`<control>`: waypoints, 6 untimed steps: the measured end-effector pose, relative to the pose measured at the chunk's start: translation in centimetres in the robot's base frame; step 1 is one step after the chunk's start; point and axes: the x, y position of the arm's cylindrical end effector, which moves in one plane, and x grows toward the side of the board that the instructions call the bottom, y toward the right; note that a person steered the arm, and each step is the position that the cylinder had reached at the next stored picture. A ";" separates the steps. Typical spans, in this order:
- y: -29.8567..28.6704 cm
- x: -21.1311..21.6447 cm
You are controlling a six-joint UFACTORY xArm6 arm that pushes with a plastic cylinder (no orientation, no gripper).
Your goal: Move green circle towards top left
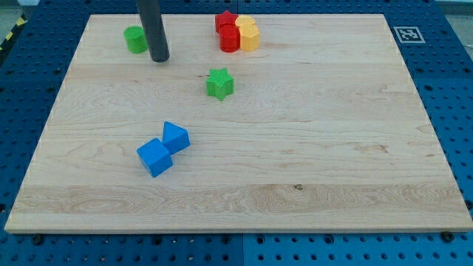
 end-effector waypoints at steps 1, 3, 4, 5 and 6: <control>-0.5 -1.8; -3.6 -0.6; -4.0 -1.8; -4.0 -3.7; -3.8 -3.7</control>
